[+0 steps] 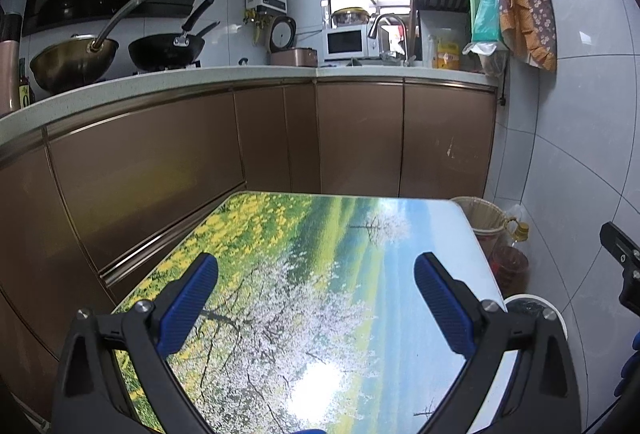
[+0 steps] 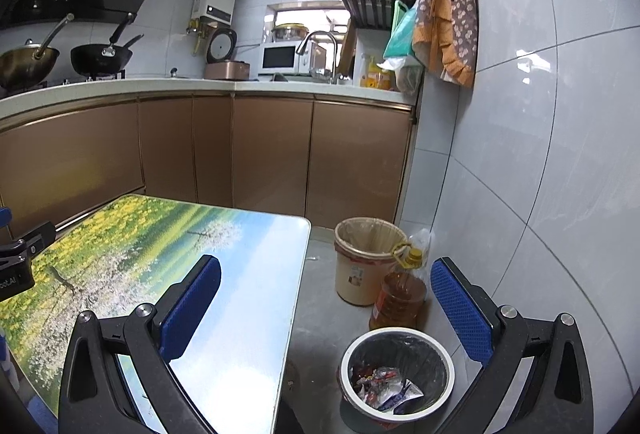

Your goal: Collect trash

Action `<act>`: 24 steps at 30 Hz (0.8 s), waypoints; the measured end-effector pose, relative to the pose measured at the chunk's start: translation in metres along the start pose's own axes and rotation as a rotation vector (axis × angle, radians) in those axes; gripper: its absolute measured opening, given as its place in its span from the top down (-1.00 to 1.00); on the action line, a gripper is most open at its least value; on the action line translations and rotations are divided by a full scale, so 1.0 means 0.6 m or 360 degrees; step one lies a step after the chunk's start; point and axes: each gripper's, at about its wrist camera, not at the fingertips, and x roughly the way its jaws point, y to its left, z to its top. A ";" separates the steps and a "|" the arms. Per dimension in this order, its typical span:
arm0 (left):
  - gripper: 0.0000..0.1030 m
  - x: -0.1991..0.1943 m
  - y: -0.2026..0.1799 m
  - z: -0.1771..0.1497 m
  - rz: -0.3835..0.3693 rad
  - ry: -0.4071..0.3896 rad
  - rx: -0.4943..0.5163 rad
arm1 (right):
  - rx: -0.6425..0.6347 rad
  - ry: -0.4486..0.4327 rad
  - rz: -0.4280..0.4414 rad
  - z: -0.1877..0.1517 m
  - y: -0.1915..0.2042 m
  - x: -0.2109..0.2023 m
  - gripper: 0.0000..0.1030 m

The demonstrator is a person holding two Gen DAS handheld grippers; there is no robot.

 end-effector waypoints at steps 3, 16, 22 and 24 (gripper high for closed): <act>-0.92 -0.005 0.000 0.007 -0.0008 -0.0022 0.0005 | -0.0004 -0.0009 -0.0005 0.004 -0.001 -0.005 -0.99; -0.92 -0.021 -0.004 0.001 -0.0027 -0.0030 0.0000 | 0.0008 -0.0028 -0.0005 0.008 -0.011 -0.021 -0.99; -0.92 -0.032 -0.008 -0.002 -0.0020 -0.0037 0.0011 | 0.0014 -0.0039 0.0002 0.008 -0.018 -0.028 -0.99; -0.92 -0.034 -0.007 -0.001 -0.0020 -0.0036 0.0011 | 0.0014 -0.0038 0.0004 0.007 -0.018 -0.030 -0.99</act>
